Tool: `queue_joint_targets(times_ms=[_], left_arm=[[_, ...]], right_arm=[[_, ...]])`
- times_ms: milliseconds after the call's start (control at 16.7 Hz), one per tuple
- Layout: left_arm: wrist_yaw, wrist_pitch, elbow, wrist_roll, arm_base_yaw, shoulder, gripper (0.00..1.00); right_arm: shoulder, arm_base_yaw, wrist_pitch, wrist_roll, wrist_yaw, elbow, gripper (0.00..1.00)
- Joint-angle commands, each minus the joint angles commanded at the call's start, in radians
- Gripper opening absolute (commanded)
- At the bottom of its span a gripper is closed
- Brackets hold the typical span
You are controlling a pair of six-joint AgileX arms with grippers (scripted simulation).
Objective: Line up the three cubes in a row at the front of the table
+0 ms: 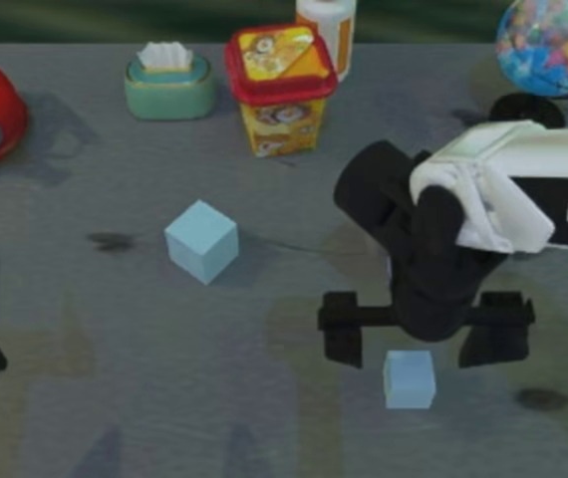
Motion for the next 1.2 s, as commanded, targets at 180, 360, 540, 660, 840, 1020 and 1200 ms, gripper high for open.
queue_joint_targets(times_ms=[180,360,540,660,840,1020,1200], left_arm=[[0.0,0.0,0.0,0.0,0.0,0.0,1.0],[0.0,0.0,0.0,0.0,0.0,0.0,1.0],[0.0,0.0,0.0,0.0,0.0,0.0,1.0],[0.001,-0.007,0.01,0.002,-0.004,0.01,1.0],[0.006,-0.071,0.103,0.016,-0.031,0.103,1.0],[0.007,-0.189,0.288,0.042,-0.073,0.291,1.0],[0.006,-0.347,0.541,0.075,-0.125,0.572,1.0]], right_arm=[[-0.047,0.005,-0.132,0.0,-0.001,0.068,1.0],[-0.08,0.007,-0.186,-0.004,-0.001,0.103,1.0],[-0.077,0.002,-0.183,-0.003,-0.001,0.101,1.0],[-0.086,0.004,-0.177,-0.008,-0.001,0.092,1.0],[-0.171,0.012,-0.123,-0.044,-0.003,0.018,1.0],[-0.341,0.009,-0.028,-0.108,-0.007,-0.116,1.0],[-0.581,-0.019,0.092,-0.189,-0.013,-0.293,1.0]])
